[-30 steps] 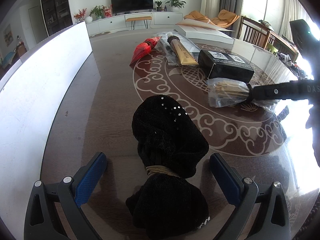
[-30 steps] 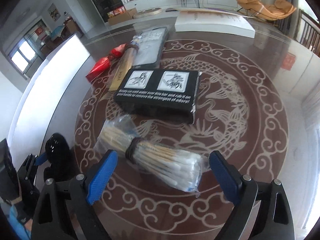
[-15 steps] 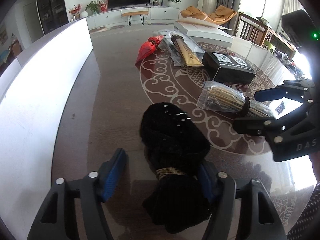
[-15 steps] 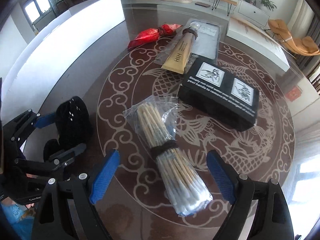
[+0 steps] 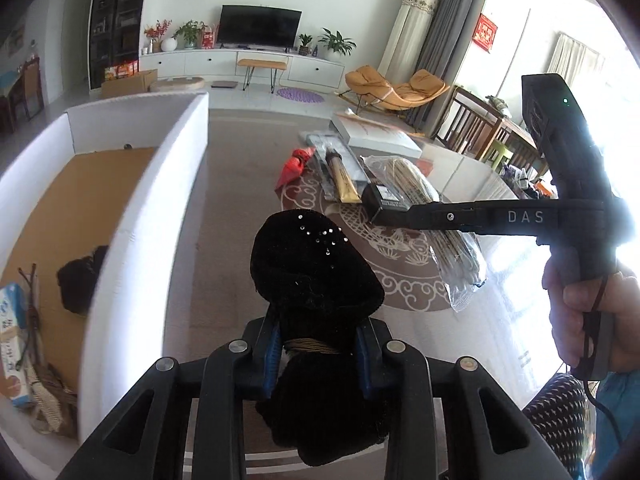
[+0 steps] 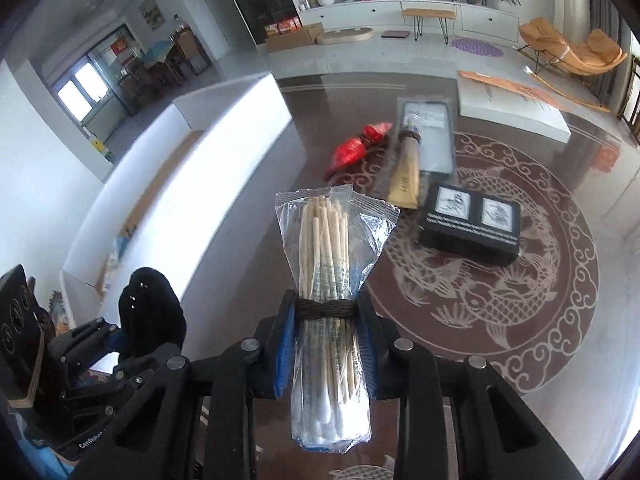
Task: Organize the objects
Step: 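Grasp the bagged cotton swab bundle with the right tool while the left tool holds the pouch, then carry the pouch and swab bundle over the white bin and open both tools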
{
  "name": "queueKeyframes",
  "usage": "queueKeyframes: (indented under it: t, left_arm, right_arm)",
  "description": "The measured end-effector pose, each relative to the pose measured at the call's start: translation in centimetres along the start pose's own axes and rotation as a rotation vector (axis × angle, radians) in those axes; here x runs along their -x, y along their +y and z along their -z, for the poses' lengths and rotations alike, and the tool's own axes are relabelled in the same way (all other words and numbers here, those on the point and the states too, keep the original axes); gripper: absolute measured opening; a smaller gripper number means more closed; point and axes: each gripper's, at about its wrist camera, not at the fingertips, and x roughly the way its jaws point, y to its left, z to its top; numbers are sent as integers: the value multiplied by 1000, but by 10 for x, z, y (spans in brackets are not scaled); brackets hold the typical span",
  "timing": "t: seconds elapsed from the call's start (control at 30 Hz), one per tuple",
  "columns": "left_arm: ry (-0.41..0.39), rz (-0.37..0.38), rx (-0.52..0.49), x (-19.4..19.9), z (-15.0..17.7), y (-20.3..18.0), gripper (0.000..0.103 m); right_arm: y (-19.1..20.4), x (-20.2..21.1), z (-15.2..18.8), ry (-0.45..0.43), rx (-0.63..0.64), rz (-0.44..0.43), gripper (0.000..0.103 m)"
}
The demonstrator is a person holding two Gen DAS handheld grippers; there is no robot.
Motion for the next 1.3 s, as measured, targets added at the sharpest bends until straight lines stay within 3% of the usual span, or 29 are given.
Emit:
queueKeyframes:
  t: [0.1,0.2,0.3,0.37,0.4,0.43,0.5,0.6,0.67,0.73,0.8,0.87,0.93,1.03,1.13,1.3]
  left_arm:
    - [-50,-94,26,38,-16,41,30]
    - [-69,-232,77,60,-26,95,30]
    - [-28,-346,142,64,-26,149,32]
    - [42,-425,183,57,-20,176,42]
    - [70,-463,203,53,-16,187,59]
    - [81,-492,220,50,-11,194,76]
    - [73,-514,240,49,0,199,78]
    - [36,-503,242,52,10,192,79]
    - [7,-477,231,53,12,177,79]
    - [-20,-407,206,54,9,154,79]
    - [-45,-311,168,57,4,121,79]
    - [-62,-217,124,57,3,80,85]
    - [-60,-132,73,48,6,37,103]
    - [1,-44,-42,13,19,-21,103]
    - [57,-78,-136,-41,31,-58,103]
    - [133,-156,-172,-122,32,-76,103]
  right_arm:
    - [58,8,-26,-68,18,-138,29]
    - [122,3,-38,-80,53,-256,29]
    - [183,-20,-38,-52,120,-303,29]
    - [215,-45,-32,-20,165,-326,30]
    - [226,-58,-27,1,181,-334,37]
    - [236,-70,-23,25,197,-324,56]
    - [242,-83,-15,33,204,-278,68]
    - [224,-75,-4,-40,215,-226,71]
    - [201,-61,4,-113,230,-142,83]
    - [166,-51,16,-186,239,-35,98]
    - [127,-47,34,-231,262,96,98]
    - [85,-47,57,-216,278,220,98]
    - [39,-45,76,-167,264,310,98]
    - [-16,-34,101,-144,189,391,98]
    - [-56,-21,116,-141,95,440,98]
    - [-84,-19,136,-128,20,479,98]
